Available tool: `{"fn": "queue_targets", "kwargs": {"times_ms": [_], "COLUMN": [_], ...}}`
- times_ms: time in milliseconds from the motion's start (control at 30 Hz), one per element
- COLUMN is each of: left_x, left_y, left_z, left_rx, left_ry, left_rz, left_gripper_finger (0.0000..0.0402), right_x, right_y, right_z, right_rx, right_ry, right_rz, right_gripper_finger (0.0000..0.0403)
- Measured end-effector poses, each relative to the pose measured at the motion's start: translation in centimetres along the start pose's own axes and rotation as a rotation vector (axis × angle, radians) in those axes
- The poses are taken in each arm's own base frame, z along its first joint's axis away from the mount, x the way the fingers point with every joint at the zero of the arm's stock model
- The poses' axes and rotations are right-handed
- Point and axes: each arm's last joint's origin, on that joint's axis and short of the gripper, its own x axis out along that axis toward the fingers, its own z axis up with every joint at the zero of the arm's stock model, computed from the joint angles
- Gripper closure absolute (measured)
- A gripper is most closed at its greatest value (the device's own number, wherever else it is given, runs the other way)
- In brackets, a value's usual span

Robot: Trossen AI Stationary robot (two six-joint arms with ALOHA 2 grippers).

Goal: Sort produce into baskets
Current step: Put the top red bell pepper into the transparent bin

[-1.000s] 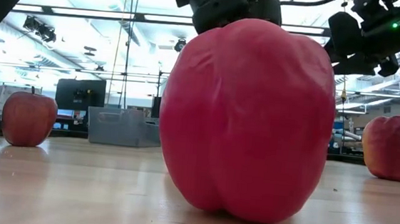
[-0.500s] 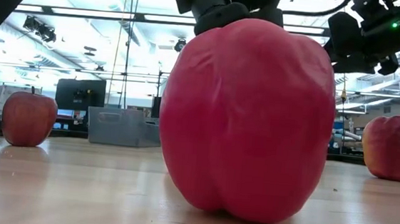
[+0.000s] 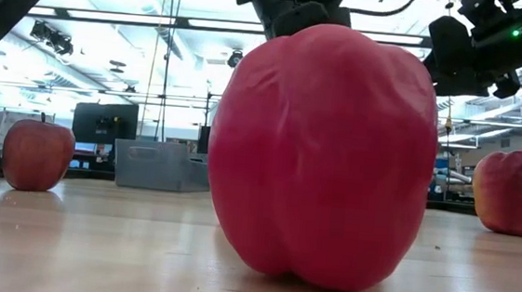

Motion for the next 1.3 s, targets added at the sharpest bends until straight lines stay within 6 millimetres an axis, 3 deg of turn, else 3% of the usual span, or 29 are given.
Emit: {"fn": "queue_targets", "kwargs": {"times_ms": [200,367,467,600,700,933,1300], "left_x": [-4.3,-6.3,-6.3,-4.7,-3.2,-0.5,0.1], "left_y": [5.7,11.3,14.2,17.0,18.0,18.2,18.2], "left_z": [0.7,-0.6,-2.3,-5.1,-6.6,-8.5,-8.8], "left_rx": [-0.031,-0.094,-0.158,-0.249,-0.275,-0.278,-0.263], "left_ry": [-0.060,-0.117,-0.110,-0.084,-0.088,-0.087,-0.105], "left_rz": [0.151,0.180,0.207,0.250,0.266,0.267,0.311], "left_gripper_finger": [0.0388,0.0389,0.0389,0.0389,0.0389,0.0385,0.0345], "right_x": [0.0,0.0,0.0,0.1,0.4,1.1,1.7], "right_y": [-0.1,-0.1,-0.2,-0.3,-0.4,-0.6,-1.0], "right_z": [0.0,0.0,-0.1,-0.1,-0.1,-0.1,-0.6], "right_rx": [-0.006,-0.008,-0.018,-0.028,-0.024,-0.014,-0.017], "right_ry": [0.006,0.012,0.016,0.018,0.023,0.086,0.132], "right_rz": [0.002,0.005,0.004,-0.009,-0.023,-0.021,-0.032], "right_gripper_finger": [0.0086,0.0086,0.0086,0.0086,0.0086,0.0086,0.0086]}}
